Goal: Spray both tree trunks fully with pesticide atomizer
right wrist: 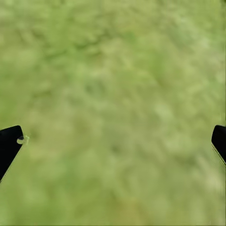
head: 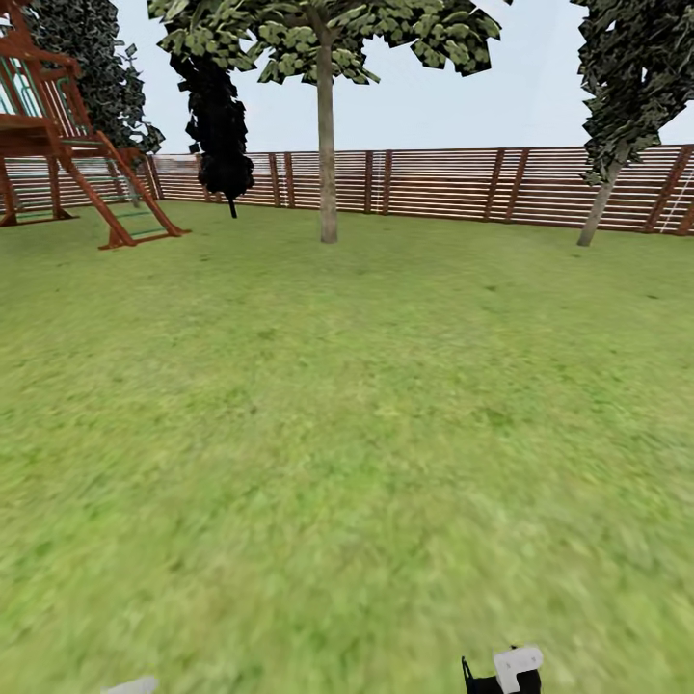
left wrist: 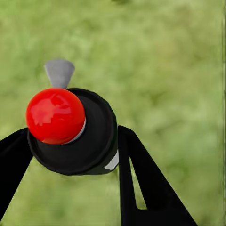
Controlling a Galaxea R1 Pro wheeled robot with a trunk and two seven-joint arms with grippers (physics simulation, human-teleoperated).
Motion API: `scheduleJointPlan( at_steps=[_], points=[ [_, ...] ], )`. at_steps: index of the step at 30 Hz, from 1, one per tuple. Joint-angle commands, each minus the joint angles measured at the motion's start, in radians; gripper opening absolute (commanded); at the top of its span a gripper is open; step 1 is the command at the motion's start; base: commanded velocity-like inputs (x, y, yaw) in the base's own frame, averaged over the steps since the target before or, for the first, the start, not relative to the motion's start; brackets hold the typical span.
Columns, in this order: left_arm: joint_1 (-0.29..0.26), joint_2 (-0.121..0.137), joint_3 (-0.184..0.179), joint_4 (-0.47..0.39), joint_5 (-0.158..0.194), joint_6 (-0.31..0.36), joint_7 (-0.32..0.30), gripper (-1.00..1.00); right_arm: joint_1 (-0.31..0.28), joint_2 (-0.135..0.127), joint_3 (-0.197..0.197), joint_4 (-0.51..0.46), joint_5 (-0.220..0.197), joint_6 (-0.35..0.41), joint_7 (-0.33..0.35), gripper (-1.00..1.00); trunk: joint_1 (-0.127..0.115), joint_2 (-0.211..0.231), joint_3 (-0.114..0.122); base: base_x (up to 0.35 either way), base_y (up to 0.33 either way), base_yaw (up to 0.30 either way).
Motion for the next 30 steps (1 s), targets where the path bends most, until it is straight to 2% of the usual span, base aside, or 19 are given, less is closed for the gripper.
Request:
scheduleJointPlan(
  at_steps=[1, 6, 11, 30],
  points=[
    [0.001, -0.001, 0.003, -0.017, 0.004, 0.001, 0.000, -1.00, 0.000, 0.000, 0.000, 0.000, 0.000, 0.000, 0.000, 1.00, 0.000, 0.000, 0.000, 0.340, 0.000, 0.000],
    [0.002, -0.015, 0.001, -0.014, -0.001, -0.003, 0.001, -1.00, 0.000, 0.000, 0.000, 0.000, 0.000, 0.000, 0.000, 1.00, 0.000, 0.000, 0.000, 0.340, 0.000, 0.000],
    [0.002, -0.004, 0.008, -0.010, 0.008, -0.003, 0.003, -1.00, 0.000, 0.000, 0.000, 0.000, 0.000, 0.000, 0.000, 1.00, 0.000, 0.000, 0.000, 0.340, 0.000, 0.000],
    [0.004, -0.009, 0.003, -0.009, 0.000, -0.005, 0.002, -1.00, 0.000, 0.000, 0.000, 0.000, 0.000, 0.000, 0.000, 1.00, 0.000, 0.000, 0.000, 0.340, 0.000, 0.000]
  ],
)
